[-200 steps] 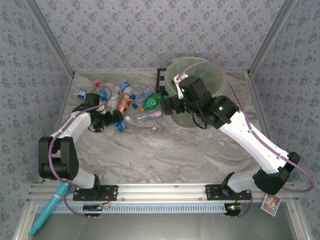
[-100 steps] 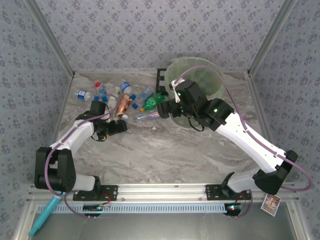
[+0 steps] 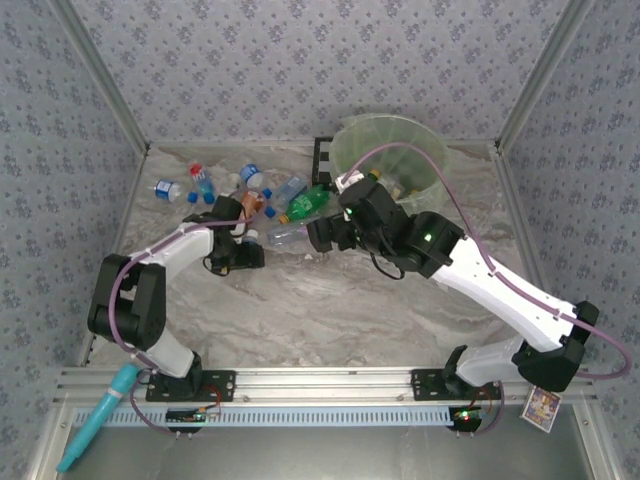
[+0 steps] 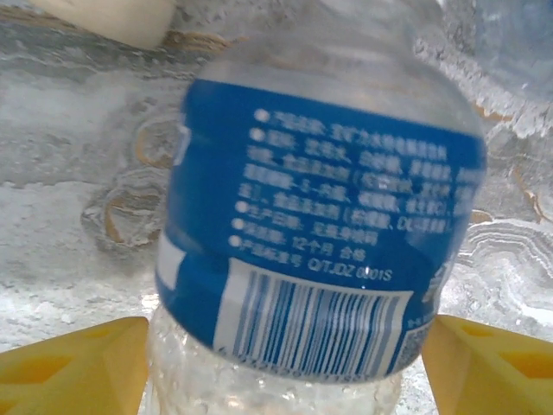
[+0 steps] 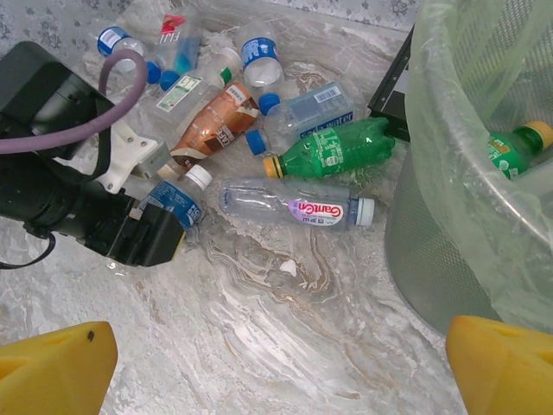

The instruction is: Put the plastic bottles in the bin

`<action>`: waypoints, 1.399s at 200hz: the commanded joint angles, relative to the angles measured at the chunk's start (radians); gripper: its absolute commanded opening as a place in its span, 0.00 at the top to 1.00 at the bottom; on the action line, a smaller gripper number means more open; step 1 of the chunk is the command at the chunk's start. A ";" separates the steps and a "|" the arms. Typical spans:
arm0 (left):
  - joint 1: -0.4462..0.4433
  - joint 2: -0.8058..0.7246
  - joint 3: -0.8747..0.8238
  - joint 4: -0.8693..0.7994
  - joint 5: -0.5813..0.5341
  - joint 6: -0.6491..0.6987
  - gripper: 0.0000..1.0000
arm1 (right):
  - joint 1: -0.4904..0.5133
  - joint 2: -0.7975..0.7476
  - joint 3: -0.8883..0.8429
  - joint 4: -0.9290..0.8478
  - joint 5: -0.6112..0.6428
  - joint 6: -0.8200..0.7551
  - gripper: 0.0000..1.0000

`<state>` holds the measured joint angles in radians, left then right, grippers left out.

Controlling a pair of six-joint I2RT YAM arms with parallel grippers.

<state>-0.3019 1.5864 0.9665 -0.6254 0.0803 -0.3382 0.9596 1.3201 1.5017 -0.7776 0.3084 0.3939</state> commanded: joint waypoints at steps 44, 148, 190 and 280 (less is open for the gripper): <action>-0.044 -0.043 0.015 -0.048 -0.027 0.009 0.35 | 0.094 -0.025 -0.024 0.004 0.139 0.099 0.00; -0.074 -0.331 0.040 -0.167 0.027 -0.116 0.40 | 0.155 -0.066 0.007 -0.080 0.252 0.137 0.00; -0.172 -0.411 0.208 -0.224 -0.007 -0.293 0.39 | 0.042 -0.224 -0.051 -0.053 0.174 0.039 0.00; -0.435 -0.178 0.728 -0.118 -0.133 -0.451 0.39 | -0.248 -0.497 -0.119 -0.121 -0.005 -0.065 0.00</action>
<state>-0.6918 1.3312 1.5875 -0.8024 -0.0189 -0.7307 0.7498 0.8215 1.3727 -0.8455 0.3702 0.3779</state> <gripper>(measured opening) 0.613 0.996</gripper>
